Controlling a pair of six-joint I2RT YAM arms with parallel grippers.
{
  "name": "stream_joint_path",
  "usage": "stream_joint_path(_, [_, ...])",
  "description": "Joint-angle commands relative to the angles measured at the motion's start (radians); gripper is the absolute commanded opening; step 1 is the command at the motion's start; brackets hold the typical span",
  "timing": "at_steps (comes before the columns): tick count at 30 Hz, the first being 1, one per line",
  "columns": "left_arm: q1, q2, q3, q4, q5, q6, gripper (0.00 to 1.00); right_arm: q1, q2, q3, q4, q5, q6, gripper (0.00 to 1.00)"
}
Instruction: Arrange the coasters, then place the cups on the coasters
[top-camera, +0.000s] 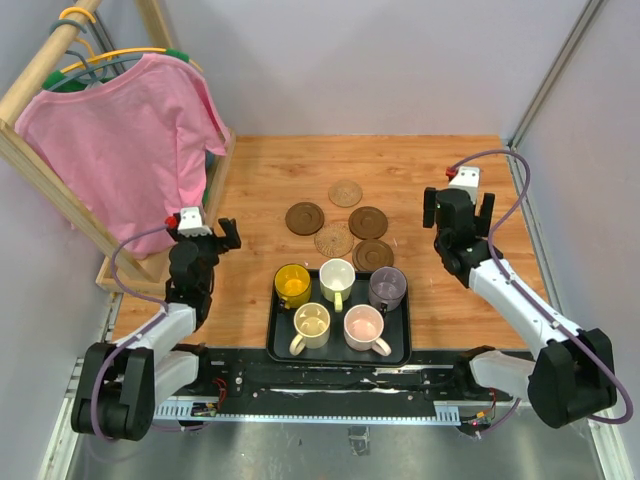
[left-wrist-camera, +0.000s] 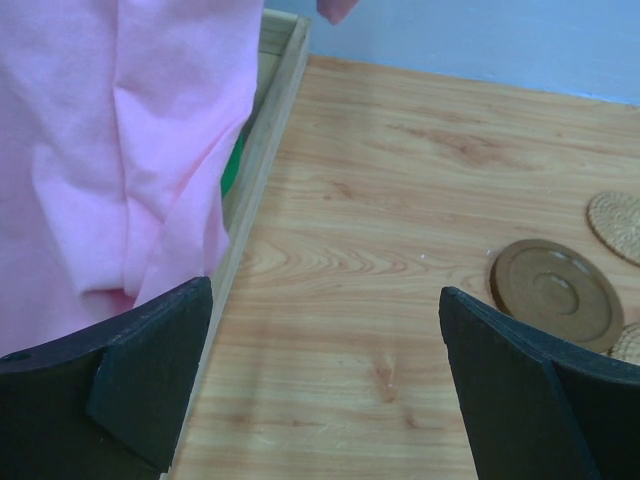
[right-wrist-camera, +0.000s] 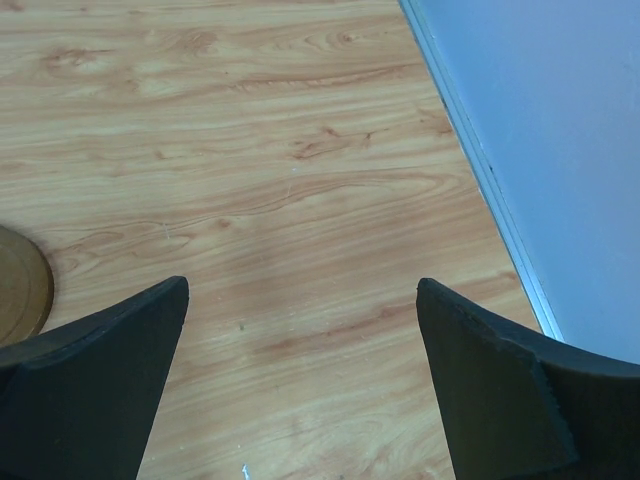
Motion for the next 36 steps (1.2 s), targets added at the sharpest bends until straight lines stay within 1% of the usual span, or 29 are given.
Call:
stream_joint_path(1, [-0.036,-0.030,0.104,-0.135,-0.048,-0.047,1.00,0.017,-0.001,0.019,-0.033,-0.050,0.042,0.98])
stream_joint_path(4, [-0.039,-0.012,0.169,-0.204,0.040,-0.073,1.00,0.018,0.011,0.046,-0.081,-0.169,0.036,0.98])
stream_joint_path(8, [-0.038,0.076,0.282,-0.333,0.111,-0.132,1.00,0.017,0.045,0.105,-0.158,-0.200,0.103,0.98])
stream_joint_path(10, [-0.040,0.109,0.289,-0.333,0.169,-0.153,1.00,0.017,0.053,0.117,-0.174,-0.205,0.121,0.98])
stream_joint_path(11, [-0.043,0.116,0.278,-0.305,0.185,-0.165,1.00,0.018,0.055,0.117,-0.174,-0.234,0.118,0.98])
stream_joint_path(16, [-0.081,0.110,0.216,-0.233,0.182,-0.220,1.00,0.018,0.031,0.078,-0.132,-0.321,0.077,0.98])
stream_joint_path(18, [-0.110,0.104,0.207,-0.222,0.168,-0.211,0.96,0.018,0.028,0.062,-0.115,-0.342,0.076,0.98])
stream_joint_path(21, [-0.153,0.114,0.209,-0.227,0.142,-0.186,0.83,0.018,0.047,0.060,-0.124,-0.371,0.079,0.98])
stream_joint_path(23, [-0.176,0.133,0.219,-0.231,0.138,-0.187,0.70,0.019,0.068,0.069,-0.140,-0.392,0.083,0.90])
stream_joint_path(25, [-0.204,0.160,0.229,-0.228,0.139,-0.188,0.54,0.022,0.090,0.072,-0.157,-0.414,0.087,0.81])
stream_joint_path(26, [-0.217,0.175,0.236,-0.225,0.139,-0.187,0.46,0.024,0.096,0.072,-0.157,-0.427,0.088,0.74])
stream_joint_path(27, [-0.230,0.197,0.242,-0.221,0.137,-0.185,0.39,0.025,0.102,0.071,-0.156,-0.438,0.087,0.65])
stream_joint_path(29, [-0.254,0.233,0.257,-0.213,0.137,-0.184,0.26,0.028,0.118,0.066,-0.150,-0.465,0.087,0.39])
stream_joint_path(30, [-0.264,0.252,0.265,-0.206,0.139,-0.186,0.16,0.029,0.126,0.066,-0.147,-0.481,0.087,0.28])
stream_joint_path(31, [-0.272,0.271,0.273,-0.201,0.139,-0.190,0.07,0.031,0.137,0.067,-0.147,-0.490,0.087,0.19])
stream_joint_path(32, [-0.281,0.290,0.281,-0.195,0.140,-0.194,0.01,0.033,0.148,0.069,-0.148,-0.500,0.087,0.12])
stream_joint_path(34, [-0.292,0.326,0.299,-0.181,0.153,-0.200,0.00,0.036,0.169,0.074,-0.148,-0.522,0.087,0.02])
stream_joint_path(36, [-0.301,0.364,0.322,-0.170,0.168,-0.201,0.01,0.041,0.193,0.081,-0.148,-0.549,0.082,0.01])
